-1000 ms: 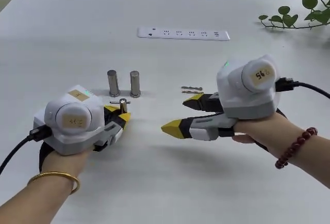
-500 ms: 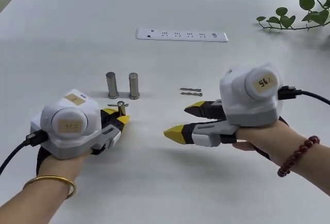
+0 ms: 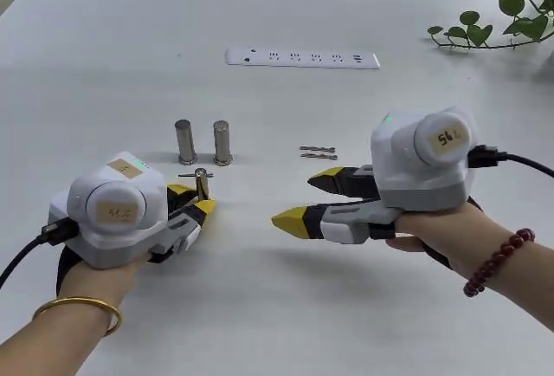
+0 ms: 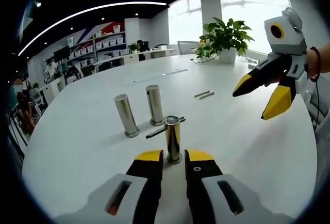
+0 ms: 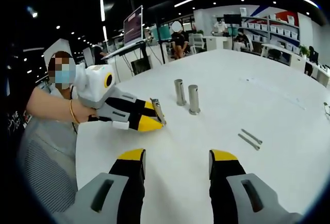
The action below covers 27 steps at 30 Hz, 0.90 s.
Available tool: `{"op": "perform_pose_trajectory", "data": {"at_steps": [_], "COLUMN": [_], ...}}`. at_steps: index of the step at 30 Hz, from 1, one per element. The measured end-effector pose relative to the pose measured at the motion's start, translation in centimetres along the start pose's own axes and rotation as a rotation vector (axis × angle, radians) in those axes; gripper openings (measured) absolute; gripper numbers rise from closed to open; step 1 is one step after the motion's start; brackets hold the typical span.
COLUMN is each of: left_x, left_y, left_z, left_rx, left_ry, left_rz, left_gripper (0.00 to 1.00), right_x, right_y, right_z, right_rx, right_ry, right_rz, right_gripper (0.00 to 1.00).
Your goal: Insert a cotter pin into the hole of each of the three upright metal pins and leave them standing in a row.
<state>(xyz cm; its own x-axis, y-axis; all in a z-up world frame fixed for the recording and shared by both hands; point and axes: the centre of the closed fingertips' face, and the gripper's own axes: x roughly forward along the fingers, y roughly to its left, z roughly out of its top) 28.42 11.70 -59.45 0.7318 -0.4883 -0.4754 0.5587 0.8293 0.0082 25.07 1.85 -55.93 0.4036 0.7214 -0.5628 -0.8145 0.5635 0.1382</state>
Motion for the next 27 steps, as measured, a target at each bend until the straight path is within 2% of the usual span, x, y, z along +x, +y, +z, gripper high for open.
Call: {"op": "perform_pose_trajectory", "data": {"at_steps": [4,7,13,16,19,22,27], "left_x": [-0.3,-0.8,-2.0,-2.5,-2.9,-3.3,-4.3], "left_y": [-0.1,-0.2,-0.2,-0.1,0.0,-0.1,-0.5], "left_z": [0.6,1.0,1.7,2.2,2.5,2.7,2.9], "left_rx": [-0.006,-0.038,-0.047,-0.022,-0.043,-0.039,-0.035], "left_ry": [-0.014,-0.03,-0.053,-0.069,-0.082,-0.077,-0.062], "left_rz": [-0.006,-0.017,-0.021,-0.02,-0.031,-0.027,-0.019], "left_gripper": [0.21,0.27,0.38,0.46,0.5,0.55,0.61], "right_x": [0.0,0.2,0.8,1.3,1.9,2.8,3.9], "right_y": [-0.2,-0.4,-0.8,-1.0,-1.2,-1.9,-2.2], "right_z": [0.5,1.0,2.1,2.6,3.5,4.4,5.6], "right_rx": [-0.018,-0.016,-0.031,-0.055,-0.061,-0.062,-0.037], "right_ry": [-0.023,-0.046,-0.079,-0.079,-0.109,-0.129,-0.18], "right_rz": [-0.006,-0.01,-0.019,-0.025,-0.027,-0.03,-0.038], "right_gripper": [0.45,0.45,0.44,0.43,0.42,0.41,0.36]}}
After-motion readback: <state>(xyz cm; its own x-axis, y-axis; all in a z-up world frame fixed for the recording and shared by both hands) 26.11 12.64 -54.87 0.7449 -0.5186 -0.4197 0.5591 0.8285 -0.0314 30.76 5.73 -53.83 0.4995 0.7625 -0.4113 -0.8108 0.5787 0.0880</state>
